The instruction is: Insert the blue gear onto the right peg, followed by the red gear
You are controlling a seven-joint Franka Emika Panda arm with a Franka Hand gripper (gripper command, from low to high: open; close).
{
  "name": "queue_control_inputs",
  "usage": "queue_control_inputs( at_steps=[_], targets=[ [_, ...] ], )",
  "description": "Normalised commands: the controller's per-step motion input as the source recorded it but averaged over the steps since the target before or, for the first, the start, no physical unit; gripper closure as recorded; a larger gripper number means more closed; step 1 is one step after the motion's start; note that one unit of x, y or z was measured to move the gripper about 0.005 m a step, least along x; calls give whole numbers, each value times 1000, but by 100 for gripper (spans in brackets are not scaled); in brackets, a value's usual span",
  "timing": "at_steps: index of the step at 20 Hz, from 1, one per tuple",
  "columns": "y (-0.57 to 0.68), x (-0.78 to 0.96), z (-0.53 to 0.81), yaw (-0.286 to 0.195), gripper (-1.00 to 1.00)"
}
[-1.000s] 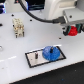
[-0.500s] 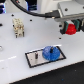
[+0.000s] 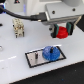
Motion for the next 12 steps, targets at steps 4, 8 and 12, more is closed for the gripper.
queue_control_inputs(
  at_steps=[4, 8, 12],
  targets=[
    [-159, 501, 4, 0, 100],
    [-154, 380, -44, 0, 100],
    [-198, 282, -82, 0, 100]
  ],
)
